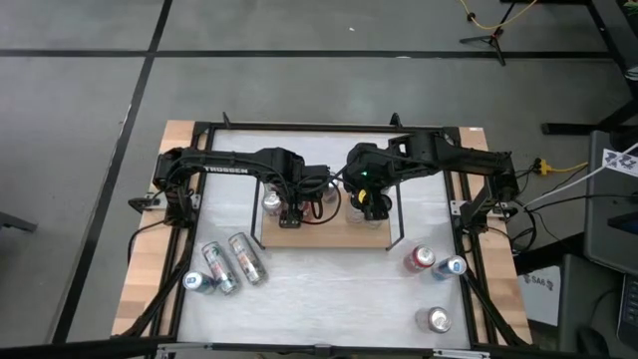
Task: Place canned beverage on shelf
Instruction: Put the left red soda can on the shelf aligned with the other red soda can
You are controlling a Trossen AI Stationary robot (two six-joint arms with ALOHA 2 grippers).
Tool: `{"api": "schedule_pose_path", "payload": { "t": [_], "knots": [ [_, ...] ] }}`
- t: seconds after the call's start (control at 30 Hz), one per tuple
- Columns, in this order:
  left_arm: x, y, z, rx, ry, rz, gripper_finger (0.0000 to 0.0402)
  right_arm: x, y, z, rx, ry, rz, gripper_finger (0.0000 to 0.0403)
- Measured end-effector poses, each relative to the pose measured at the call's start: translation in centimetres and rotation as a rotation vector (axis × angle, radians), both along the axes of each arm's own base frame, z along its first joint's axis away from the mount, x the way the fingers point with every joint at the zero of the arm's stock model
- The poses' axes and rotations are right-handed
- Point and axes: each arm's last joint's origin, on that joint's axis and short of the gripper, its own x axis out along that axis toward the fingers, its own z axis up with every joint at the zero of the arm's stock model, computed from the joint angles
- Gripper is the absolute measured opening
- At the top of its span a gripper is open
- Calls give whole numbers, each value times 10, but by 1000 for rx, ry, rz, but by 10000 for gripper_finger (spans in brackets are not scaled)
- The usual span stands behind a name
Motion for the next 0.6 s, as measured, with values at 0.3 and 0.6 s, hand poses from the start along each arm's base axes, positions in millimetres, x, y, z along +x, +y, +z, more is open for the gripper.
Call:
{"api": "schedule_pose_path", "payload": {
  "t": [0.3,0.6],
  "knots": [
    [0,0,0,0,0,5,306,0,0,0,0,0,0,347],
    [0,1,0,25,2,8,306,0,0,0,0,0,0,347]
  ]
}}
